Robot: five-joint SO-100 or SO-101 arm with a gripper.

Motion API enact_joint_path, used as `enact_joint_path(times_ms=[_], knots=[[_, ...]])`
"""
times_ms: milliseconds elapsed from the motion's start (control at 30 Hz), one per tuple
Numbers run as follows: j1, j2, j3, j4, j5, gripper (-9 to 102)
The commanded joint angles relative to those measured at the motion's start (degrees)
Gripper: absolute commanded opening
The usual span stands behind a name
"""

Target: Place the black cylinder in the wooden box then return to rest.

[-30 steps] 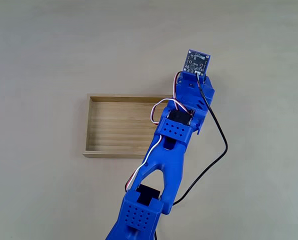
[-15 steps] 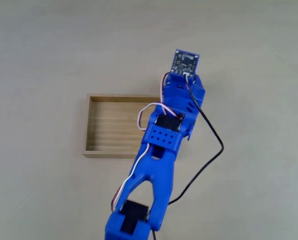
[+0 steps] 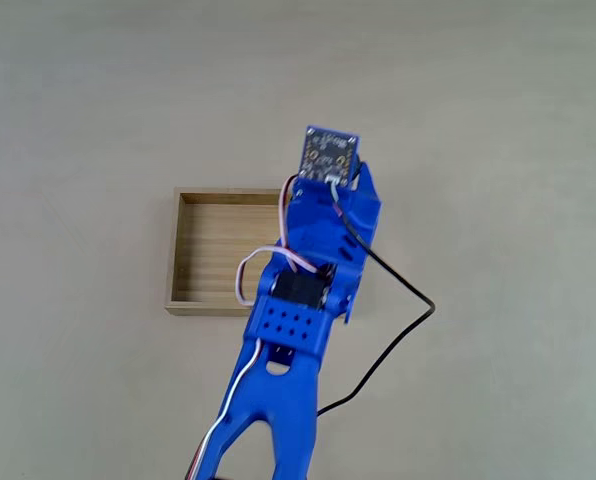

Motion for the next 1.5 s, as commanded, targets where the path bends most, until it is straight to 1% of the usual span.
enact_joint_path(times_ms=[0, 233, 467, 667, 833, 1200, 1467], knots=[[-1.0, -14.1, 4.7, -3.1, 0.6, 16], [-3.1, -21.6, 15.6, -4.6, 0.3, 16], [-5.6, -27.5, 26.2, -8.7, 0.1, 16], [-7.9, -29.2, 31.4, -11.3, 0.1, 16], [-9.3, -29.4, 35.4, -15.9, 0.4, 16], [-11.7, -22.8, 35.6, -20.0, 0.4, 16], [-12.0, -16.5, 31.1, -20.2, 0.4, 16]])
